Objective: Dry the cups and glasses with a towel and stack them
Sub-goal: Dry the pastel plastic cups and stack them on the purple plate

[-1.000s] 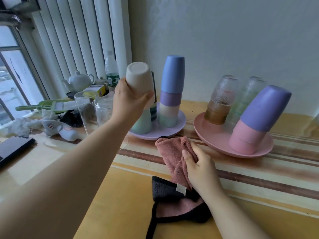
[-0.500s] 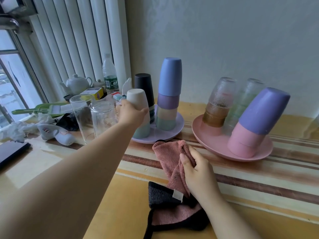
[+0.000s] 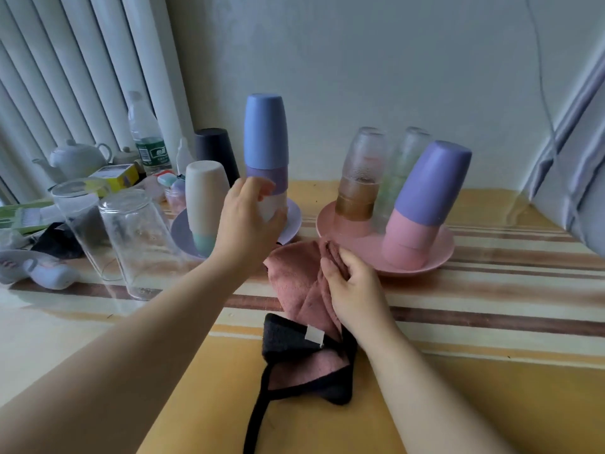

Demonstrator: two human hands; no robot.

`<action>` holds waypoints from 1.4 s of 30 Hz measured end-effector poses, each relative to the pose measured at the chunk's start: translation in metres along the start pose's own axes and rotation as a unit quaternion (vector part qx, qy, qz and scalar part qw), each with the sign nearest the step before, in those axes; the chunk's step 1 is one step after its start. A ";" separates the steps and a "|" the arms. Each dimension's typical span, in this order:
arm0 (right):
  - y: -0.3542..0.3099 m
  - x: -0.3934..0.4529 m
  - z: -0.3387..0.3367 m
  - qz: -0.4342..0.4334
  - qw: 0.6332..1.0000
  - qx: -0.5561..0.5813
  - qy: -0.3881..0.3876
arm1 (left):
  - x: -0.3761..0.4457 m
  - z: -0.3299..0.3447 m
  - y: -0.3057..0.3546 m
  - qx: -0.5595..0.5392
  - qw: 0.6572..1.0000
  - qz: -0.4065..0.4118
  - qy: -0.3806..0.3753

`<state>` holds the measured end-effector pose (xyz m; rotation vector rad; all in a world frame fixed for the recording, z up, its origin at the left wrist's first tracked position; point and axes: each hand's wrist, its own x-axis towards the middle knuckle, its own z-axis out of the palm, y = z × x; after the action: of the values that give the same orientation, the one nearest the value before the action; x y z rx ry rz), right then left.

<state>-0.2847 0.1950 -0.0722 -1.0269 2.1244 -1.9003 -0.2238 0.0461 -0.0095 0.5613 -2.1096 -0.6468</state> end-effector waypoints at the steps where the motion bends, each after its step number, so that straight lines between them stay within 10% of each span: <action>1: 0.002 0.004 -0.007 0.014 1.000 0.017 -0.004 | 0.001 0.005 0.011 -0.040 0.998 0.000 -0.046; 16: 0.024 0.016 -0.061 0.074 0.990 0.068 -0.099 | 0.044 0.127 0.117 -0.173 0.905 -0.091 -0.378; 33: 0.029 0.019 -0.058 0.055 0.993 0.032 -0.099 | 0.039 0.138 0.116 -0.119 0.947 0.051 -0.295; 42: 0.027 0.016 -0.058 0.063 0.993 0.029 -0.099 | 0.050 0.124 0.131 -0.239 0.932 -0.004 -0.274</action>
<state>-0.3371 0.2344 -0.0790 -0.9986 1.9628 -1.7147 -0.3738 0.1474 0.0372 0.1138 -2.3207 -1.4001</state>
